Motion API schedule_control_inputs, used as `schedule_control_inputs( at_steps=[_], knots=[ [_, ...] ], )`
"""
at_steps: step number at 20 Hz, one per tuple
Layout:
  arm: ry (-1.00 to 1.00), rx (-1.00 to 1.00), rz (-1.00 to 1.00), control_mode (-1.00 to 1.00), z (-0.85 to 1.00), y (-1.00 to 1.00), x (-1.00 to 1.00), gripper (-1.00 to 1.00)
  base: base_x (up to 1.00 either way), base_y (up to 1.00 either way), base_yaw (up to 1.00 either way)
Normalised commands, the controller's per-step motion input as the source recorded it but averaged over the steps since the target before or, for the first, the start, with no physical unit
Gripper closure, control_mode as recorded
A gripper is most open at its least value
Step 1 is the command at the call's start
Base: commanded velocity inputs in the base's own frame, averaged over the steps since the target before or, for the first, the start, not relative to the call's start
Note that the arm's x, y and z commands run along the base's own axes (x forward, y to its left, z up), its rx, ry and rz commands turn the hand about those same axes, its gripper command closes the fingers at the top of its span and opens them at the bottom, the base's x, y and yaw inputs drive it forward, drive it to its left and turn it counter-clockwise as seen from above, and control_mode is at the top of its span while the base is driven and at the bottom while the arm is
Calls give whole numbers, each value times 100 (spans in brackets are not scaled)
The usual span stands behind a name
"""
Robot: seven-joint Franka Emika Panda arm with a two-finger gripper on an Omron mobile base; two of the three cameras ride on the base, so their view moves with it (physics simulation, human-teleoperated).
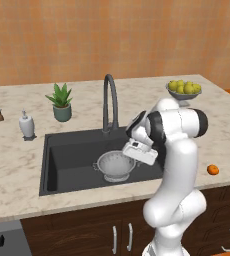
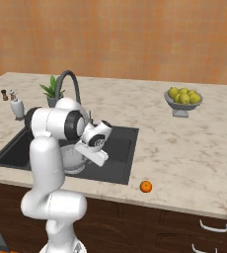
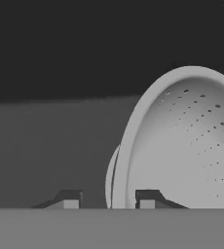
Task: Put the colander in the sink, put the tangerine in the colander, and turn on the sink faucet and pour water over the colander.
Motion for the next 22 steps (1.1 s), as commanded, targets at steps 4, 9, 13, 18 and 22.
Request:
schedule_control_inputs(
  at_steps=[4, 9, 13, 18, 22],
  knots=[
    [5, 0, 4, -100, -48, 8, 32, 100, 0, 0, 0],
    [1, 0, 3, -100, -48, 3, 12, 100, 0, 0, 0],
    [0, 1, 6, -100, -48, 11, -8, 100, 0, 0, 0],
    [0, 1, 5, -100, -28, 3, -5, 100, 0, 0, 0],
    [0, 3, 0, -100, -2, 11, -3, -100, 0, 0, 0]
  ],
)
